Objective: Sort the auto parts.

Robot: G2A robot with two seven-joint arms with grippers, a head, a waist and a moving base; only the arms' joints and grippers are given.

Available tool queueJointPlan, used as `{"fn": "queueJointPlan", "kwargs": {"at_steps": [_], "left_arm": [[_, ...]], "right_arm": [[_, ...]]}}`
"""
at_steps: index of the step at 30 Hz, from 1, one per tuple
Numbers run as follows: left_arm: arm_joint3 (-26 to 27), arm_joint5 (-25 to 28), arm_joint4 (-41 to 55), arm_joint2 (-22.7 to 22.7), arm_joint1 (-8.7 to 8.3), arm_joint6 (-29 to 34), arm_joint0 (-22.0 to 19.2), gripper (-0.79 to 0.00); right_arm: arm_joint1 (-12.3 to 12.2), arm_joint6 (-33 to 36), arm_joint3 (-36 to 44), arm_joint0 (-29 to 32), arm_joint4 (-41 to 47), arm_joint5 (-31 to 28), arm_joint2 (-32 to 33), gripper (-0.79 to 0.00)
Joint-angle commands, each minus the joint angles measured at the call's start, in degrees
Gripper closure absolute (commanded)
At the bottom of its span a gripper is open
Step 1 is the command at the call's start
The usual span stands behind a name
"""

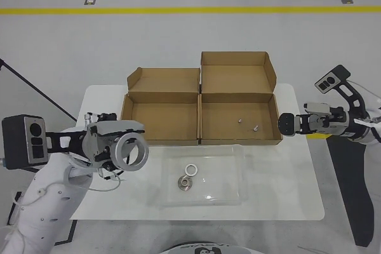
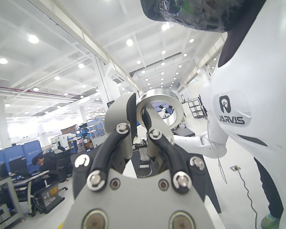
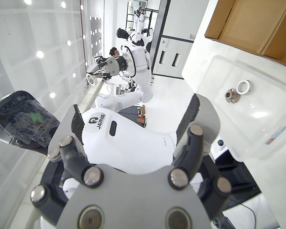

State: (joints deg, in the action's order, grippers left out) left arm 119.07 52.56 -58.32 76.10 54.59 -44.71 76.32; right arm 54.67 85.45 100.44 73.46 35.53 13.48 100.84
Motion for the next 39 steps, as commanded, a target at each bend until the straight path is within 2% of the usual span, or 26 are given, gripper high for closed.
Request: {"fn": "queueJointPlan", "kwargs": {"at_steps": [1, 11, 18, 33, 39], "left_arm": [[0.0, -0.6, 2.1, -0.3, 0.25, 0.0, 0.0, 0.0], [1.0, -1.3, 8.5, -1.6, 1.63, -3.1, -0.1, 0.0], [1.1, -0.8, 7.5, -1.6, 2.38, -2.5, -0.1, 0.0], [1.1, 0.9, 1.8, 1.9, 2.75, 6.8, 0.9, 0.0], [1.8, -0.3, 5.2, 1.3, 3.51, 2.4, 1.6, 0.0]], "right_arm": [[0.0, 0.0, 0.0, 0.0, 0.0, 0.0, 0.0, -0.785], [0.0, 0.0, 0.0, 0.0, 0.0, 0.0, 0.0, -0.785], [0.0, 0.0, 0.0, 0.0, 0.0, 0.0, 0.0, -0.785], [0.0, 0.0, 0.0, 0.0, 0.0, 0.0, 0.0, -0.785], [0.0, 0.0, 0.0, 0.0, 0.0, 0.0, 0.0, -0.785]]}}
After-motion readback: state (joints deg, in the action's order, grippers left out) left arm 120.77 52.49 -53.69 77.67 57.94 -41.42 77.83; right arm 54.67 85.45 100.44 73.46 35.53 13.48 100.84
